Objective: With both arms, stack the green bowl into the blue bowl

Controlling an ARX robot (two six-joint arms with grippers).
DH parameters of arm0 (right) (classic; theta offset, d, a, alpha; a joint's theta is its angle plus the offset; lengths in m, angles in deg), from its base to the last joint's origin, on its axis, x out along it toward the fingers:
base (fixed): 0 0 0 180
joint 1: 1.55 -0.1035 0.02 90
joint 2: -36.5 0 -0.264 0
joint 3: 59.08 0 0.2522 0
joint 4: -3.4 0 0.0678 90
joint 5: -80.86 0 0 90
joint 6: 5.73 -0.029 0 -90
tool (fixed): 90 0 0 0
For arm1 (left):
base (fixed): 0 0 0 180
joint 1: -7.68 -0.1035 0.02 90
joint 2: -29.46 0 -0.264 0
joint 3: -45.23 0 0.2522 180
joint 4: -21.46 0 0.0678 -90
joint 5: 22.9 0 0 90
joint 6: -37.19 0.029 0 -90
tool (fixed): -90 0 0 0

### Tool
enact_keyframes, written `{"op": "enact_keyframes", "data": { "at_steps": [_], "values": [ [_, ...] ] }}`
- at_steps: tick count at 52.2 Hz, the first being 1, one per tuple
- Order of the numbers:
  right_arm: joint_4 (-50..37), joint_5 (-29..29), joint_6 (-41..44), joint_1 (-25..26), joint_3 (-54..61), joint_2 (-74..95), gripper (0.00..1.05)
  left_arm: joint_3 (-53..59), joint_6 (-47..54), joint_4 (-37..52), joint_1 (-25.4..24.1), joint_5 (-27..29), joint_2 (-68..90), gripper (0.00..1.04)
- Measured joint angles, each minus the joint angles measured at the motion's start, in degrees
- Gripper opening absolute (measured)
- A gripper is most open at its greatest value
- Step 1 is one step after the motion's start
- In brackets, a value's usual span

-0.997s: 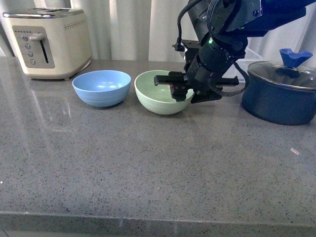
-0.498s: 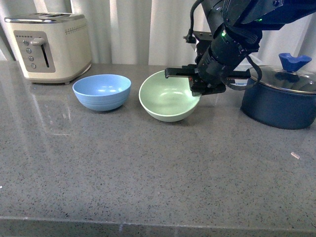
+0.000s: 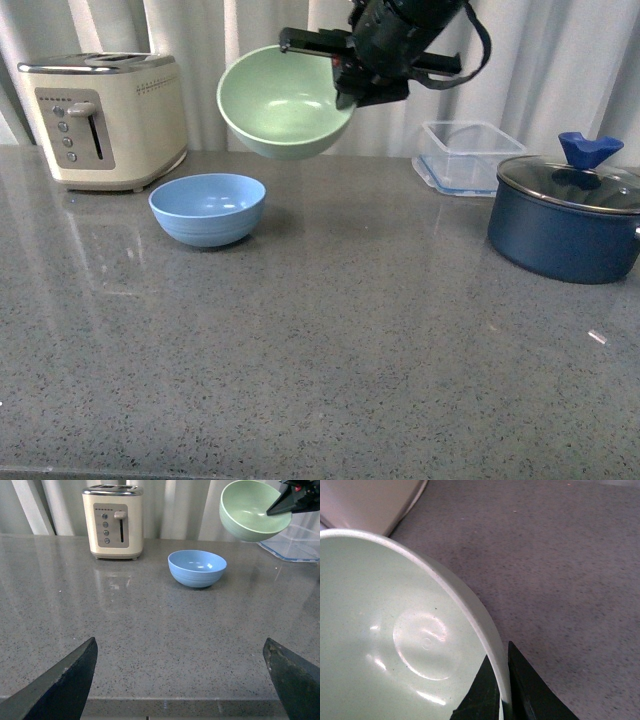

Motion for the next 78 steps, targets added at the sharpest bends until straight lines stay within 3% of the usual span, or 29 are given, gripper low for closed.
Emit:
{"op": "enact_keyframes", "data": {
  "at_steps": [17, 35, 55, 57, 59, 65, 78],
  "values": [
    [4.00, 1.09, 0.35, -2.82, -9.90, 8.59, 0.01, 0.00, 0.00, 0.00, 0.00, 0.00, 0.00, 0.98],
    [13.49, 2.36, 0.72, -4.50, -30.64, 21.70, 0.01, 0.00, 0.00, 0.00, 0.00, 0.00, 0.00, 0.98],
    [12.68, 3.10, 0.98, -6.34, -33.88, 24.30, 0.01, 0.00, 0.00, 0.00, 0.00, 0.00, 0.00, 0.98],
    [12.68, 3.15, 1.05, -6.45, -33.88, 24.39, 0.04, 0.00, 0.00, 0.00, 0.00, 0.00, 0.00, 0.98],
    [12.85, 3.69, 0.85, -6.64, -33.88, 24.63, 0.16, 0.00, 0.00, 0.00, 0.00, 0.00, 0.00, 0.98],
    [13.25, 4.76, 0.46, -6.80, -33.88, 24.72, 0.40, 0.00, 0.00, 0.00, 0.00, 0.00, 0.00, 0.98],
    [13.49, 5.84, -0.11, -6.43, -33.88, 24.72, 0.76, 0.00, 0.00, 0.00, 0.00, 0.00, 0.00, 0.98]
  ]
}}
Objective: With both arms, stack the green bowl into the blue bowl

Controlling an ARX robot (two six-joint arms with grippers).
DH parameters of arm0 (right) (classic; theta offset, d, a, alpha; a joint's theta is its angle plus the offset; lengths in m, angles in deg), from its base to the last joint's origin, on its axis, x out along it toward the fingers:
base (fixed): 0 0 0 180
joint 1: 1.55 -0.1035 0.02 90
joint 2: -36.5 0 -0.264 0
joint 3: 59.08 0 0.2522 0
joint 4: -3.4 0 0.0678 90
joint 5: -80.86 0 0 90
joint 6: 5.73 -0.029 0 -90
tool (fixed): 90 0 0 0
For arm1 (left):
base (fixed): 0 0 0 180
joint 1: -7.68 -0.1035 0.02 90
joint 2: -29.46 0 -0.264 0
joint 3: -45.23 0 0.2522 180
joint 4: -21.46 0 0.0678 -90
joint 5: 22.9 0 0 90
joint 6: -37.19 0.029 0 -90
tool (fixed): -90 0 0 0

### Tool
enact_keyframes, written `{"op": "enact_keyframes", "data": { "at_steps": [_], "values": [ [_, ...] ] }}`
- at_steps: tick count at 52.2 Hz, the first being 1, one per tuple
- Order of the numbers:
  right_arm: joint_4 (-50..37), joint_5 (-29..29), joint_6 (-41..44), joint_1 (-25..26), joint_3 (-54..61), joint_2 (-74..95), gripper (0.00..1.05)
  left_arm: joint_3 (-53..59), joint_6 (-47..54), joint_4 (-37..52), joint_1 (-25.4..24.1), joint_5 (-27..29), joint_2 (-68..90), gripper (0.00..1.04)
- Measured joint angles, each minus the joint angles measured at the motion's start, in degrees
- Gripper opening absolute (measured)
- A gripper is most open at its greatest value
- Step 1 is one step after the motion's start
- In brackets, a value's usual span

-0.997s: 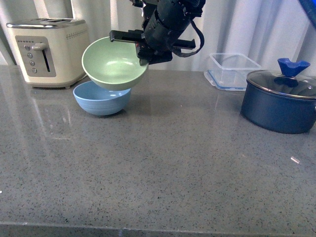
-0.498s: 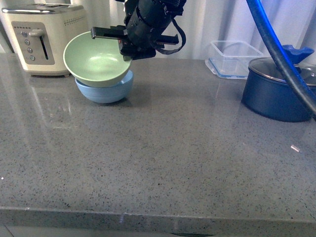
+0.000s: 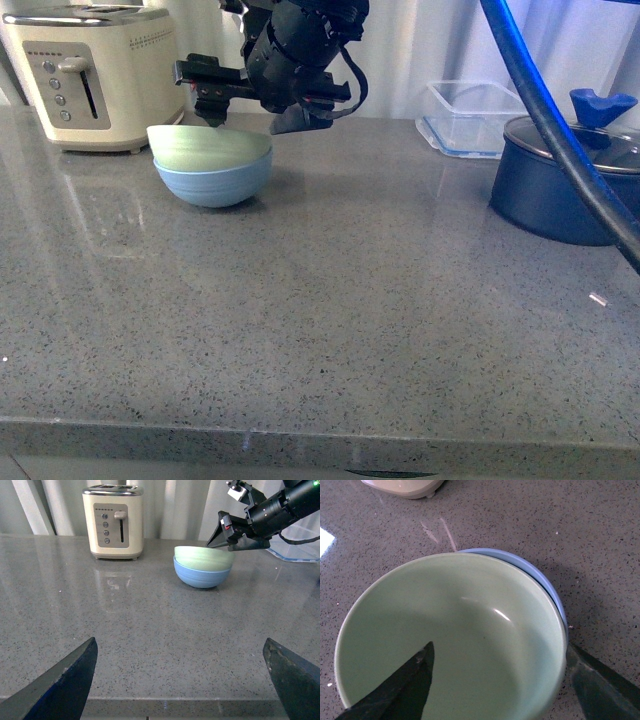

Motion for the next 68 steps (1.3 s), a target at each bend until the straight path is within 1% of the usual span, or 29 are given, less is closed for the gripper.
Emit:
{"op": "enact_keyframes", "data": {
  "at_steps": [1, 2, 8, 9, 10, 12, 13, 19, 24, 30, 41, 42, 47, 52, 57, 63, 68],
  "values": [
    [0.02, 0.13, 0.00, 0.04, 0.00, 0.00, 0.79, 0.00, 0.00, 0.00, 0.00, 0.00, 0.00, 0.98],
    [0.09, 0.39, 0.07, 0.20, 0.00, -0.02, 0.85, 0.00, 0.00, 0.00, 0.00, 0.00, 0.00, 0.98],
    [0.39, 0.94, 0.44, 0.74, 0.00, -0.35, 1.01, 0.00, 0.00, 0.00, 0.00, 0.00, 0.00, 0.98],
    [0.39, 0.98, 0.44, 0.87, 0.00, -0.48, 1.02, 0.00, 0.00, 0.00, 0.00, 0.00, 0.00, 0.98],
    [0.39, 0.98, 0.44, 0.87, 0.00, -0.48, 1.02, 0.00, 0.00, 0.00, 0.00, 0.00, 0.00, 0.98],
    [0.11, 1.14, 0.59, 1.46, 0.57, -1.27, 0.94, 0.00, 0.00, 0.00, 0.00, 0.00, 0.00, 0.98],
    [-1.11, 1.25, 0.90, 1.79, 2.40, -2.38, 0.93, 0.00, 0.00, 0.00, 0.00, 0.00, 0.00, 0.98],
    [-9.84, 1.53, 1.40, 3.37, 16.00, -10.97, 0.95, 0.00, 0.00, 0.00, 0.00, 0.00, 0.00, 0.98],
    [-18.73, 1.70, 2.05, 6.51, 34.91, -25.03, 0.95, 0.00, 0.00, 0.00, 0.00, 0.02, 0.00, 0.98],
    [-23.67, 1.81, 2.47, 9.40, 47.58, -34.71, 0.95, 0.00, 0.00, 0.00, 0.00, 0.00, 0.00, 0.98],
    [-30.93, 1.62, 3.06, 16.87, 74.36, -50.64, 0.95, 0.00, 0.00, 0.00, 0.00, 0.00, 0.00, 0.98],
    [-31.21, 1.62, 3.08, 17.31, 75.80, -51.47, 0.95, 0.00, 0.00, 0.00, 0.00, 0.00, 0.00, 0.98],
    [-33.05, 2.05, 3.87, 22.03, 89.96, -60.57, 0.95, 0.00, 0.00, 0.00, 0.00, 0.00, 0.00, 0.98],
    [-33.00, 2.64, 4.70, 26.51, 100.39, -69.33, 0.95, 0.00, 0.00, 0.00, 0.00, 0.00, 0.00, 0.98],
    [-30.32, 3.50, 6.95, 33.18, 112.52, -81.92, 0.95, 0.00, 0.00, 0.00, 0.00, 0.00, 0.00, 0.98],
    [-26.53, 2.12, 9.25, 37.86, 121.15, -92.13, 0.95, 0.00, 0.00, 0.00, 0.00, 0.00, 0.00, 0.98],
    [-26.03, 1.97, 9.97, 38.97, 123.38, -95.97, 0.95, 0.00, 0.00, 0.00, 0.00, 0.02, 0.00, 0.98]
  ]
}}
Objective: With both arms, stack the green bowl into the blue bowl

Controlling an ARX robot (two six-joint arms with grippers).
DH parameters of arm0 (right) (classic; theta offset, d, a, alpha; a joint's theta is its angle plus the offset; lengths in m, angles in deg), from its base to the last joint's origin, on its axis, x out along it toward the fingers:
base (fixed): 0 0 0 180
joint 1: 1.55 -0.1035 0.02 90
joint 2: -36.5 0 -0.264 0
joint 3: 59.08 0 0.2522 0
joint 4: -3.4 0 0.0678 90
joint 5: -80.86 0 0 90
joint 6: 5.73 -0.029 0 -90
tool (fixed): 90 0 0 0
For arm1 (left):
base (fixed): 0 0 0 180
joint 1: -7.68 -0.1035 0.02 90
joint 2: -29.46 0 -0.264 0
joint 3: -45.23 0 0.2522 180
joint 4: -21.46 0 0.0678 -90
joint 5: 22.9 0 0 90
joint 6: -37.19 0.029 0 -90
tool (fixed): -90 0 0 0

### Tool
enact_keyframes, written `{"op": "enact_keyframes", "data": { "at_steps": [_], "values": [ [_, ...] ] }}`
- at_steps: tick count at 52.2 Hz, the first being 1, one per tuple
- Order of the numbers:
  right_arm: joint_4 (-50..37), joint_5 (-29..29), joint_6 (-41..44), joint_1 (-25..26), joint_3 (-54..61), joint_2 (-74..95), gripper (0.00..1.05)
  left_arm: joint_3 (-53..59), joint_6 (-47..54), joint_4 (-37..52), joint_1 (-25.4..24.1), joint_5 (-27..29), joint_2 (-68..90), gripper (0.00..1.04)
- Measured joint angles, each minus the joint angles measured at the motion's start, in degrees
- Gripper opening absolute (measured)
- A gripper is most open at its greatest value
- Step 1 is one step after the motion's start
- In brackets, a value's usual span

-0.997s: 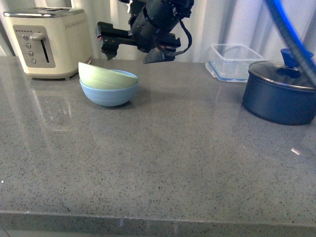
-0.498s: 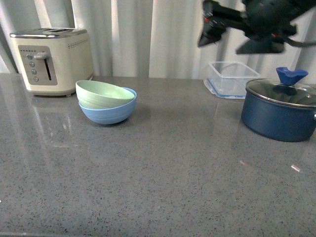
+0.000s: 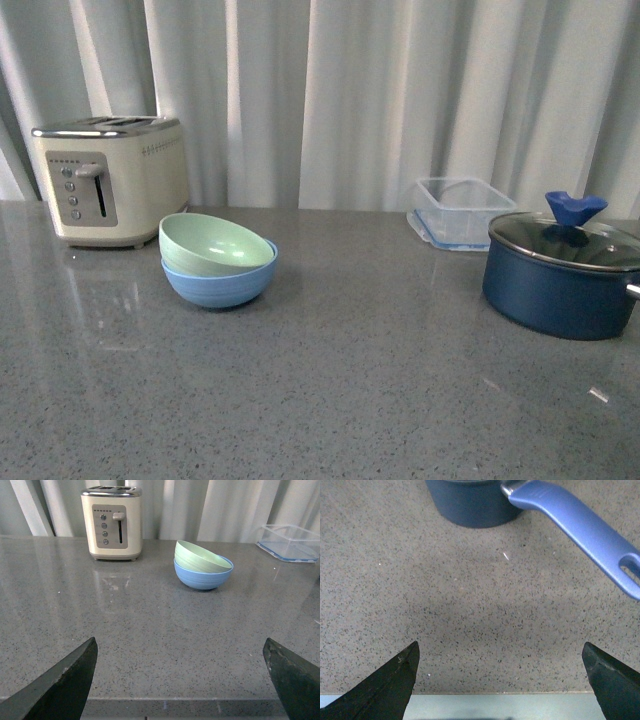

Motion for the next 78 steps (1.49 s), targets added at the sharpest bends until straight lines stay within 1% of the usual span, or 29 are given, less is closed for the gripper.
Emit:
{"op": "enact_keyframes", "data": {
  "at_steps": [1, 2, 3, 4, 6, 7, 8, 9, 11, 13, 14, 17, 19, 20, 23, 24, 25, 27, 29, 30, 35, 60, 64, 78],
  "values": [
    [-0.24, -0.04, -0.02, 0.00, 0.07, -0.20, 0.95, 0.00, 0.00, 0.00, 0.00, -0.02, -0.02, 0.98],
    [-3.52, -0.46, -0.37, -0.07, 1.25, -0.85, 0.93, 0.00, 0.00, 0.00, 0.00, -0.02, -0.02, 0.98],
    [-9.29, -1.11, -0.59, -0.24, 3.48, -1.57, 0.89, 0.00, 0.00, 0.00, 0.00, -0.07, -0.02, 0.98],
    [-12.48, -1.46, -0.61, -0.39, 4.76, -1.99, 0.88, 0.00, 0.00, 0.00, 0.00, -0.04, -0.02, 0.98],
    [-24.87, -2.29, -0.92, -0.98, 9.94, -3.30, 0.81, 0.00, 0.00, -0.02, 0.00, -0.07, -0.02, 0.98],
    [-27.69, -2.47, -0.98, -1.11, 11.21, -3.63, 0.79, 0.00, 0.00, -0.02, 0.00, -0.04, -0.02, 0.98],
    [-35.50, -3.04, -1.07, -1.55, 14.88, -4.57, 0.74, 0.00, 0.02, -0.02, 0.00, 0.07, -0.02, 0.98],
    [-37.79, -3.17, -1.09, -1.70, 15.98, -4.85, 0.72, 0.00, 0.00, -0.02, 0.00, 0.04, -0.02, 0.98],
    [-48.30, -3.98, -1.16, -2.56, 21.24, -6.82, 0.61, 0.00, 0.00, -0.02, 0.00, 0.04, -0.02, 0.98],
    [-52.92, -4.68, -1.18, -3.19, 23.76, -8.66, 0.53, 0.00, 0.00, -0.02, 0.00, 0.04, -0.02, 0.98],
    [-54.01, -5.05, -1.18, -3.54, 24.72, -9.75, 0.47, 0.00, 0.00, -0.02, 0.00, 0.04, -0.02, 0.98],
    [-54.55, -5.73, -1.18, -4.11, 26.23, -11.34, 0.38, 0.00, 0.00, -0.02, 0.00, 0.04, -0.02, 0.98],
    [-54.60, -6.08, -1.18, -4.55, 27.61, -12.44, 0.31, 0.00, 0.00, -0.02, 0.00, 0.04, -0.02, 0.98],
    [-54.58, -6.36, -1.20, -4.85, 28.61, -13.20, 0.26, 0.00, 0.00, -0.02, 0.00, 0.04, -0.02, 0.98],
    [-54.45, -6.82, -1.18, -5.49, 30.36, -14.80, 0.15, 0.00, 0.00, -0.02, 0.00, 0.07, -0.02, 0.98],
    [-54.38, -6.99, -1.18, -5.57, 30.60, -15.08, 0.14, 0.00, 0.00, -0.02, 0.00, 0.07, -0.02, 0.98],
    [-54.18, -7.17, -1.18, -5.88, 31.30, -15.98, 0.08, 0.00, 0.00, -0.02, 0.00, 0.04, -0.02, 0.98],
    [-53.83, -8.33, -1.18, -6.73, 32.15, -17.20, 0.01, 0.00, 0.00, -0.02, 0.00, 0.04, -0.02, 0.98],
    [-53.37, -11.21, -1.36, -8.46, 32.98, -18.45, 0.01, 0.00, 0.00, -0.02, 0.00, 0.04, -0.02, 0.98],
    [-53.13, -11.65, -1.38, -9.11, 33.35, -19.06, 0.01, 0.00, 0.00, -0.02, 0.00, 0.04, -0.02, 0.98],
    [-51.82, -11.72, -1.40, -10.75, 35.19, -22.29, 0.01, 0.00, 0.00, -0.02, 0.00, 0.02, -0.02, 0.98],
    [-43.36, -11.96, -1.42, -10.75, 39.80, -35.50, 0.01, 0.00, 0.00, -0.02, 0.00, 0.07, -0.02, 0.98],
    [-44.72, -11.96, -1.42, -10.75, 41.48, -36.39, 0.01, 0.00, 0.00, -0.02, 0.00, 0.04, -0.02, 0.98],
    [-38.12, -11.93, -1.46, -10.80, 41.64, -43.41, 0.01, 0.00, 0.00, -0.02, 0.00, 0.07, -0.02, 0.98]
  ]
}}
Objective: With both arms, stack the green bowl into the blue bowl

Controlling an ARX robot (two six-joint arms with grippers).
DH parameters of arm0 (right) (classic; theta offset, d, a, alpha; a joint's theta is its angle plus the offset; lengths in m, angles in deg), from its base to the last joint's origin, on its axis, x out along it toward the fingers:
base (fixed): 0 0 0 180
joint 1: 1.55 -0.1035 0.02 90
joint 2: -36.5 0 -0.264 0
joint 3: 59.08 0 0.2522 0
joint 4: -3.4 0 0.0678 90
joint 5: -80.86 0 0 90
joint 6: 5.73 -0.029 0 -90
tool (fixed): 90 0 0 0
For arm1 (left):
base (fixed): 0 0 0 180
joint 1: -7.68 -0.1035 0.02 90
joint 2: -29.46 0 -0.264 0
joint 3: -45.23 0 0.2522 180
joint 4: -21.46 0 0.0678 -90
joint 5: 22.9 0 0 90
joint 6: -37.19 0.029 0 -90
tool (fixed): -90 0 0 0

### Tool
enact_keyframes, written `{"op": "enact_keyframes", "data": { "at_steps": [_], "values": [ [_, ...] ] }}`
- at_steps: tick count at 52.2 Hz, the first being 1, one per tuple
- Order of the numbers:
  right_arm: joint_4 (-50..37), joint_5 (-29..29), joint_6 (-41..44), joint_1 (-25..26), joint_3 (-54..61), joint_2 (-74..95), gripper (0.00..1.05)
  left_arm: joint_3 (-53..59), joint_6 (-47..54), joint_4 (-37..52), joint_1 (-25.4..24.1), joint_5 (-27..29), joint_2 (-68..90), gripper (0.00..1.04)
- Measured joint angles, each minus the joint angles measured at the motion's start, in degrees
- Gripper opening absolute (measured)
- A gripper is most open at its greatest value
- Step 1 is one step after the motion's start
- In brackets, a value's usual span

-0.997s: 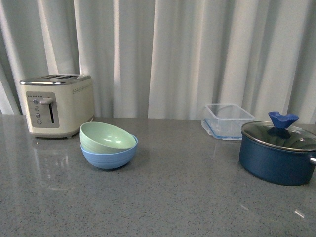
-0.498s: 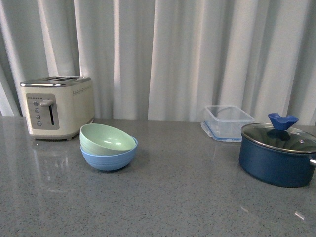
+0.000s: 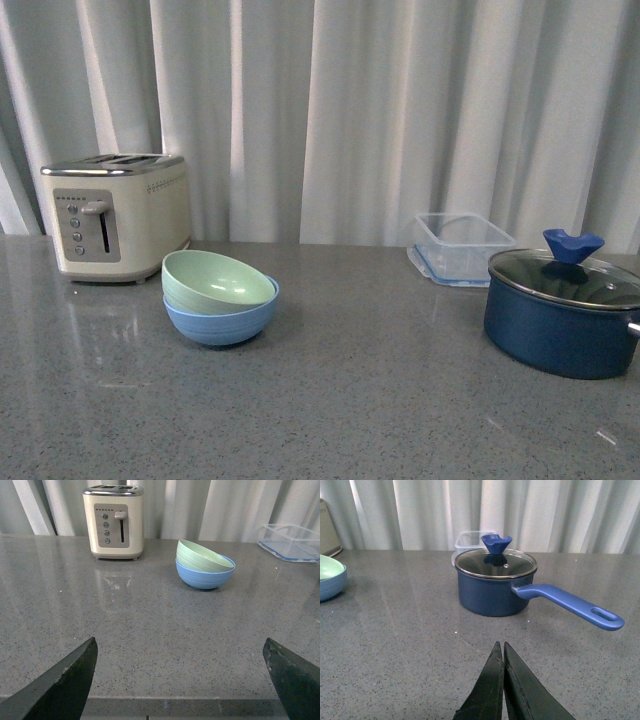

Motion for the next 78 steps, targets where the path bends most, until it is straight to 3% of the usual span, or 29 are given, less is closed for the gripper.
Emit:
{"op": "enact_keyframes", "data": {
  "at_steps": [25, 30, 43, 52, 62, 67, 69, 78],
  "values": [
    [9.16, 0.00, 0.00, 0.00, 0.00, -9.11, 0.01, 0.00, 0.00, 0.00, 0.00, 0.00, 0.00, 0.98],
    [18.62, 0.00, 0.00, 0.00, -0.04, -16.74, 0.01, 0.00, 0.00, 0.00, 0.00, 0.02, 0.00, 0.98],
    [19.17, 0.02, 0.07, 0.00, -0.02, -18.71, 0.01, 0.00, 0.00, 0.00, 0.00, 0.00, 0.00, 0.98],
    [19.17, 0.02, 0.02, 0.00, -0.04, -18.75, 0.28, 0.00, 0.00, 0.00, 0.00, -0.02, 0.00, 0.98],
    [19.17, 0.00, 0.02, 0.00, -0.04, -18.75, 0.76, 0.00, 0.00, 0.00, 0.00, -0.02, 0.00, 0.98],
    [19.17, 0.00, 0.00, 0.00, -0.04, -18.75, 0.93, 0.00, 0.00, 0.00, 0.00, -0.02, 0.00, 0.98],
    [19.17, 0.00, -0.13, 0.00, -0.04, -18.75, 0.97, 0.00, 0.00, 0.00, 0.00, -0.02, 0.00, 0.98],
    [19.17, 0.02, -0.13, 0.00, -0.04, -18.75, 0.95, 0.00, 0.00, 0.00, 0.00, 0.00, 0.00, 0.98]
  ]
}}
